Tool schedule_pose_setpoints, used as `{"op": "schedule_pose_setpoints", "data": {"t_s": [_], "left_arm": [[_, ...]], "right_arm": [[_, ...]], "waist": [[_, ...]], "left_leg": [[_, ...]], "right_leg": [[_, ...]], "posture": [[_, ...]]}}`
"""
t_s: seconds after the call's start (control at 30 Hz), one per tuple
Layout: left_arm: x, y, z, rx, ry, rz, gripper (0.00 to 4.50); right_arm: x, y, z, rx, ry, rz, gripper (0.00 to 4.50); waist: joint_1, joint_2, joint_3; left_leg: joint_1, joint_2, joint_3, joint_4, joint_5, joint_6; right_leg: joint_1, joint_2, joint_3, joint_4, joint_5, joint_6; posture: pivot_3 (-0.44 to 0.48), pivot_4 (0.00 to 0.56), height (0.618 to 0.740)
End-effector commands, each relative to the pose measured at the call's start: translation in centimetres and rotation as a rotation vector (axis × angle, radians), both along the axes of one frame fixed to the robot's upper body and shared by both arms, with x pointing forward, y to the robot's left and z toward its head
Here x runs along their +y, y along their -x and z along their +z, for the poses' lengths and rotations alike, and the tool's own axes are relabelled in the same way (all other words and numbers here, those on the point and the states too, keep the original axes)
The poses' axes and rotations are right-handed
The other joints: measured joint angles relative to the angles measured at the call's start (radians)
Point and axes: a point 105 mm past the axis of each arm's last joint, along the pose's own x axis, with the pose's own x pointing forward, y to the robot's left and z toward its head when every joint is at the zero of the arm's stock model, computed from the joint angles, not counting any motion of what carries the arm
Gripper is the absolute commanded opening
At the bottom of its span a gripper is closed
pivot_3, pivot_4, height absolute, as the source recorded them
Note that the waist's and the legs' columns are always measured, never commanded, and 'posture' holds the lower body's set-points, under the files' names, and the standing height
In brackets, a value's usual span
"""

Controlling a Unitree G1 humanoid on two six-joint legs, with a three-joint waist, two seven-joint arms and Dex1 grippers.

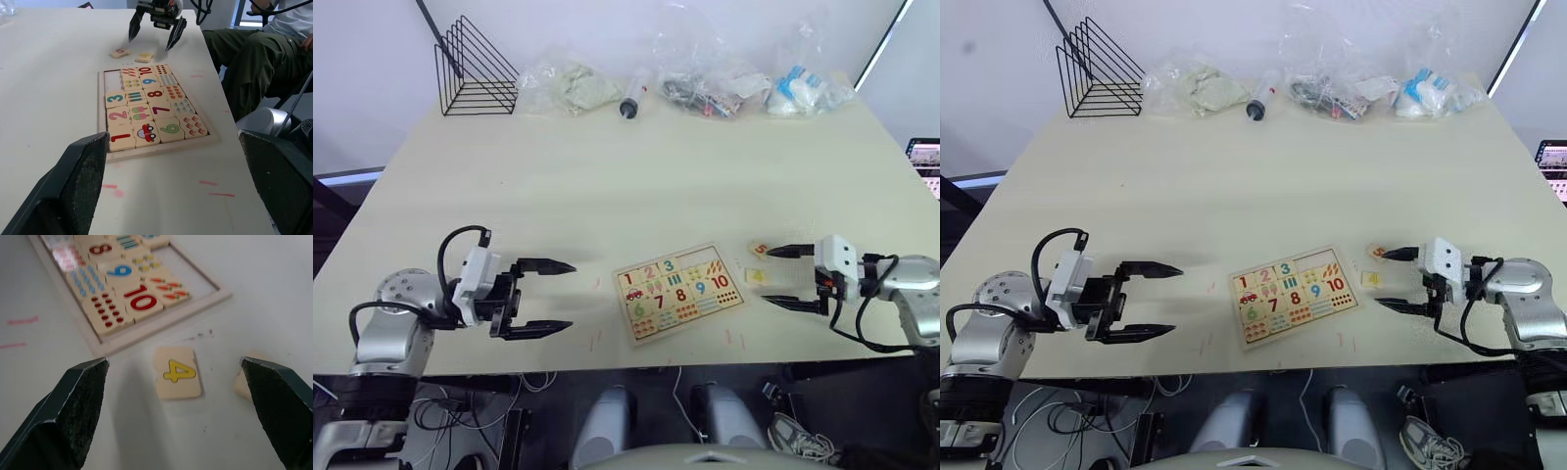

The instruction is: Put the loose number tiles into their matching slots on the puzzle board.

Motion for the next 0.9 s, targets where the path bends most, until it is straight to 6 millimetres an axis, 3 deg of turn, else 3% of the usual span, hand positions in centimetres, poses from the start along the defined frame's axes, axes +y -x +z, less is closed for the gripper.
{"op": "schedule_pose_setpoints", "data": {"t_s": [0.03, 0.77, 0.83, 0.87, 0.9], "left_arm": [[-0.4, 0.3, 1.0, -0.040, 0.019, -0.042, 4.47], [-0.7, 0.7, 0.7, -0.033, 0.032, -0.025, 4.47], [-0.6, 0.7, 0.6, -0.033, 0.032, -0.024, 4.50], [-0.6, 0.7, 0.6, -0.033, 0.032, -0.023, 4.50], [-0.6, 0.7, 0.6, -0.033, 0.032, -0.022, 4.50]], "right_arm": [[-0.1, -0.3, 0.5, 0.009, 0.056, 0.012, 4.50], [-0.1, -0.9, -0.8, 0.099, 0.109, 0.006, 4.50], [-0.1, -0.8, -0.9, 0.100, 0.107, 0.009, 3.99], [-0.1, -0.8, -0.9, 0.099, 0.106, 0.010, 3.99], [-0.1, -0.8, -0.8, 0.097, 0.107, 0.012, 3.39]], "waist": [[-0.001, 0.000, 0.000], [0.000, 0.000, 0.000], [0.000, 0.000, 0.000], [0.000, 0.000, 0.000], [0.000, 0.000, 0.000]], "left_leg": [[0.000, 0.000, 0.000, 0.000, 0.000, 0.000], [0.000, 0.000, 0.000, 0.000, 0.000, 0.000], [0.000, 0.000, 0.000, 0.000, 0.000, 0.000], [0.000, 0.000, 0.000, 0.000, 0.000, 0.000], [0.000, 0.000, 0.000, 0.000, 0.000, 0.000]], "right_leg": [[0.000, 0.000, 0.000, 0.000, 0.000, 0.000], [0.000, 0.000, 0.000, 0.000, 0.000, 0.000], [0.000, 0.000, 0.000, 0.000, 0.000, 0.000], [0.000, 0.000, 0.000, 0.000, 0.000, 0.000], [0.000, 0.000, 0.000, 0.000, 0.000, 0.000]], "posture": [[0.000, 0.150, 0.740], [0.000, 0.150, 0.740], [0.000, 0.150, 0.740], [0.000, 0.150, 0.740], [0.000, 0.150, 0.740]]}}
